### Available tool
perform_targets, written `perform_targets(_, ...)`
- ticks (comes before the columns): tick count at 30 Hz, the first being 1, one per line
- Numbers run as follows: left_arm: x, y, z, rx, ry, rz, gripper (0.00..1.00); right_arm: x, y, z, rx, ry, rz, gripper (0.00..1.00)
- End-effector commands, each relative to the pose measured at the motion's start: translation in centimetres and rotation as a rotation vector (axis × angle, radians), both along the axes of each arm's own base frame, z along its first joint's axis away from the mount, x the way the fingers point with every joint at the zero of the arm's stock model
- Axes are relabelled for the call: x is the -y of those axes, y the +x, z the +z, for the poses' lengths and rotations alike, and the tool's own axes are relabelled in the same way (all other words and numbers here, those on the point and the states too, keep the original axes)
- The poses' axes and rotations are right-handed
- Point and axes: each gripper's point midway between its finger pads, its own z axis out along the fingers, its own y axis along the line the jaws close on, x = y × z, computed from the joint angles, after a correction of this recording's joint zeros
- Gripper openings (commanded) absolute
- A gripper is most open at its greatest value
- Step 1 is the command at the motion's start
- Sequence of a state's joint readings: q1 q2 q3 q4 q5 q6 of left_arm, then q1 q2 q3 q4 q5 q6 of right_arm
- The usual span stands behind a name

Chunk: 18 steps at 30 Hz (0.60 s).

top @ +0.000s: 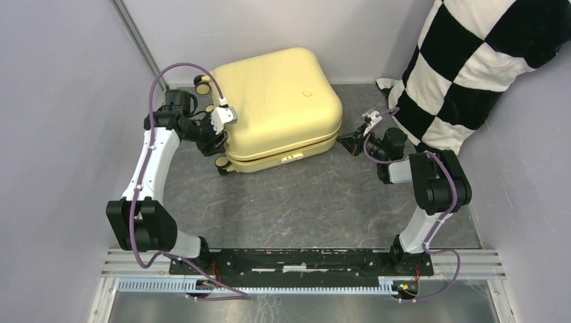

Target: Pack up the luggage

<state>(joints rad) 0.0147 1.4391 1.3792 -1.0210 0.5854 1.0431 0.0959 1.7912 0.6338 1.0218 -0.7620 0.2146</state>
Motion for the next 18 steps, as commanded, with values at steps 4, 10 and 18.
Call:
perform_targets(4, 0.6, 1.0, 3.6, 0.112, -0.076, 0.06, 0.02, -0.5, 0.8, 3.9, 0.12, 0.029, 0.023, 0.03)
perform_targets(10, 0.6, 1.0, 3.7, 0.116, -0.082, 0.065, 0.02, -0.6, 0.1, 4.2, 0.112, 0.049, 0.035, 0.0)
perform_targets(18, 1.7, 1.1, 4.1, 0.096, -0.164, 0.094, 0.02, -0.5, -2.5, 4.5, 0.132, 0.041, 0.025, 0.0)
